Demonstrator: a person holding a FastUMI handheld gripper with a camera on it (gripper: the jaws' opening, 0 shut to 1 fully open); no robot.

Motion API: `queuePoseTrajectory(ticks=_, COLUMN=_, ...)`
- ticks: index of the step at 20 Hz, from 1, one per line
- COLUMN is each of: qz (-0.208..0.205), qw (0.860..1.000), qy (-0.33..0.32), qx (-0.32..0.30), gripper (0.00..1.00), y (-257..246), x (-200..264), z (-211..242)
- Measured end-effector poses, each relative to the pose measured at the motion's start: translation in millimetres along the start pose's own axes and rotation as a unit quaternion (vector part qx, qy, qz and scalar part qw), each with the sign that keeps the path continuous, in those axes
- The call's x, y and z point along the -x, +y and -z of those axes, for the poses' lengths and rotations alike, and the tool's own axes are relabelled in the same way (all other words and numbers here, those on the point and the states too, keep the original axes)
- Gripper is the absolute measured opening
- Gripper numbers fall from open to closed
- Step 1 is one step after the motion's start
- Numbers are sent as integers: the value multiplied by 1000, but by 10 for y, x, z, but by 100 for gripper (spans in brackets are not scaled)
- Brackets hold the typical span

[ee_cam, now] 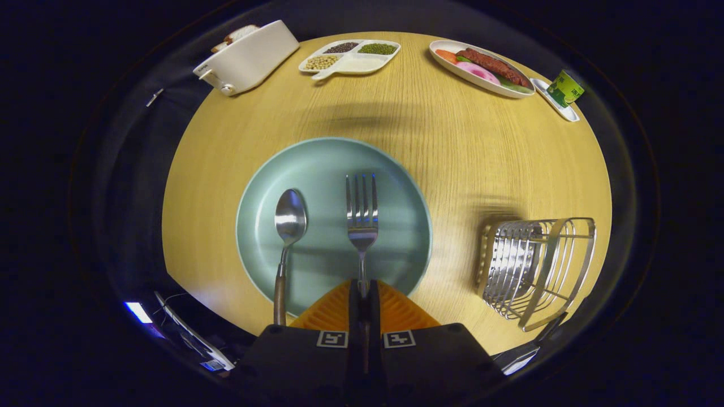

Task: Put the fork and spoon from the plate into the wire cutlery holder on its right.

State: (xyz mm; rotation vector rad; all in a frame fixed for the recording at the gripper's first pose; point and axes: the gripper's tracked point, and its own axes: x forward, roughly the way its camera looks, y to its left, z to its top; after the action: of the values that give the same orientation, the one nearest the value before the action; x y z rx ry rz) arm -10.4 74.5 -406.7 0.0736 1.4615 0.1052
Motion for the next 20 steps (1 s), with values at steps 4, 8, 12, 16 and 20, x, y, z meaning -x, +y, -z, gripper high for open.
queuePoseTrajectory(ticks=4, qz=-23, qw=1000, qy=-8, qx=9, gripper=8, y=-88, x=457, z=-9)
queuePoseTrajectory(ticks=8, qz=-16, qw=999, qy=-2, qx=33, gripper=8, y=-459, x=902, z=80)
queuePoseTrajectory(ticks=12, qz=21, qw=996, qy=30, qx=75, gripper=8, y=-1060, x=1265, z=222)
queuePoseTrajectory(ticks=16, qz=51, qw=990, qy=84, qx=101, gripper=8, y=-1513, x=1270, z=304)
queuePoseTrajectory(ticks=20, qz=43, qw=978, qy=158, qx=128, gripper=8, y=-1597, x=1139, z=423)
